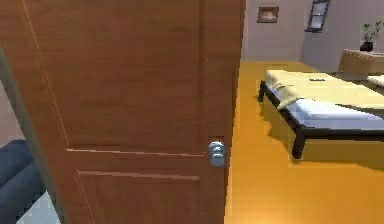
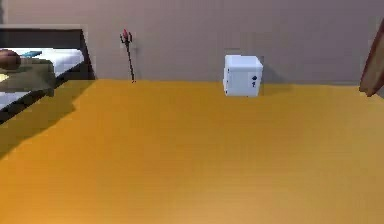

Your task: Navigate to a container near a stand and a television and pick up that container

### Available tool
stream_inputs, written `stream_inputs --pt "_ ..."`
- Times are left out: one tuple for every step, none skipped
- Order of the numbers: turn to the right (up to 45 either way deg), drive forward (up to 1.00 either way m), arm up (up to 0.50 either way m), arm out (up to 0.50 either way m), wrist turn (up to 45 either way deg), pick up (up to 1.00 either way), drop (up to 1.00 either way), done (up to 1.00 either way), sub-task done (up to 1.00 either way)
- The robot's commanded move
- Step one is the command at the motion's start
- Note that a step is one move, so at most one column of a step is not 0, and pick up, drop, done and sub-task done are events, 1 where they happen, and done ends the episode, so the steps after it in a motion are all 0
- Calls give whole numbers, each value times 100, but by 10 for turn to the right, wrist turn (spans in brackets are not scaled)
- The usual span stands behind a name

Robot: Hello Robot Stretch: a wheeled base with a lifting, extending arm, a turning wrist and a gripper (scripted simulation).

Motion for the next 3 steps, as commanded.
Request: stream_inputs --pt "-450 0 0 0 0 0 0 0 0" --pt "-90 0 0 0 0 0 0 0 0" --pt "-30 0 0 0 0 0 0 0 0"
